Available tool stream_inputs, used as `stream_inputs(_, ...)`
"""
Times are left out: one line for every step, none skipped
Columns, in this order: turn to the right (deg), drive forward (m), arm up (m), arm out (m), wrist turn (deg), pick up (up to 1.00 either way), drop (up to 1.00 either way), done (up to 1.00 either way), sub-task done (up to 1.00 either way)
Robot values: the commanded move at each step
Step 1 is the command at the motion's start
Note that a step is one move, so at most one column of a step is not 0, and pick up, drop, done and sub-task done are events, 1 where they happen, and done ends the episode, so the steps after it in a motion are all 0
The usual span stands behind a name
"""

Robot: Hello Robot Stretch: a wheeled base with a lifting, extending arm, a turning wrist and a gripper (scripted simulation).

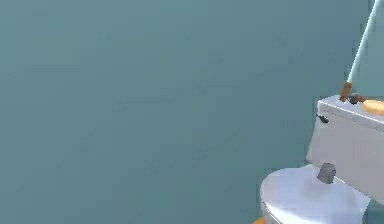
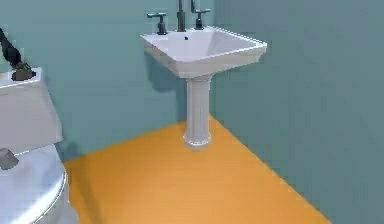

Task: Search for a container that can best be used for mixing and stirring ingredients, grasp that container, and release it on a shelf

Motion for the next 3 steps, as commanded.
stream_inputs(-45.0,0.00,0.00,0.00,0.0,0.00,0.00,0.00,0.00)
stream_inputs(-45.0,0.00,0.00,0.00,0.0,0.00,0.00,0.00,0.00)
stream_inputs(-24.0,0.00,0.00,0.00,0.0,0.00,0.00,0.00,0.00)
